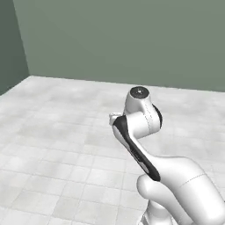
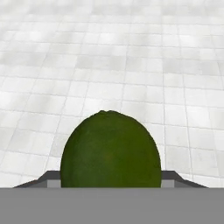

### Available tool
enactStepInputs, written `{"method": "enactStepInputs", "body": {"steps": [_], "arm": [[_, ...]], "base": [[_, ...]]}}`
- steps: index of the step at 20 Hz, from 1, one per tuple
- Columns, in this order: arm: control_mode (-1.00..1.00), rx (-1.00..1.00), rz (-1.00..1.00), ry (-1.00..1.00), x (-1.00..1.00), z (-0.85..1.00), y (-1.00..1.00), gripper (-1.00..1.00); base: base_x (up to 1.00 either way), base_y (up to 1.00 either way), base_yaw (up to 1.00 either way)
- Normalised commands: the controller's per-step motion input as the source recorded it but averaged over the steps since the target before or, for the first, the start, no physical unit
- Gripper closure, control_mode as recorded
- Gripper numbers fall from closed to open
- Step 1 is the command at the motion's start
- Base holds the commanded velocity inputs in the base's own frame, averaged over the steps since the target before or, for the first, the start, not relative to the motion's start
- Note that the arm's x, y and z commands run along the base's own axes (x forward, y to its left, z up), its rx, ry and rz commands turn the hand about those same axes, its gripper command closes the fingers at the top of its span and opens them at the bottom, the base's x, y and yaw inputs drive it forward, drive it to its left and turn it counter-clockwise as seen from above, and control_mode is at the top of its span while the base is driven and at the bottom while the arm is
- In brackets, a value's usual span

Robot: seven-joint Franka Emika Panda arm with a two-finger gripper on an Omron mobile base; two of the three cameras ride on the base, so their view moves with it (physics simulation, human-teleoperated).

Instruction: Place the cold items (peach and lime) from the fridge in one tupperware on the dining counter. Place the warm items (kebab skewer and hot dog) in the stove area in another tupperware.

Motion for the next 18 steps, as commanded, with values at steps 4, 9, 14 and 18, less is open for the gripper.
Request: {"method": "enactStepInputs", "body": {"steps": [4,9,14,18], "arm": [[1.00,0.00,0.00,0.00,0.00,0.00,0.00,1.00],[1.00,0.00,0.00,0.00,0.00,0.00,0.00,1.00],[1.00,0.00,0.00,0.00,0.00,0.00,0.00,1.00],[1.00,0.00,0.00,0.00,0.00,0.00,0.00,1.00]], "base": [[-0.10,-0.24,-0.84],[-0.01,-0.30,-0.83],[0.00,-0.30,-0.82],[0.10,-0.14,-0.72]]}}
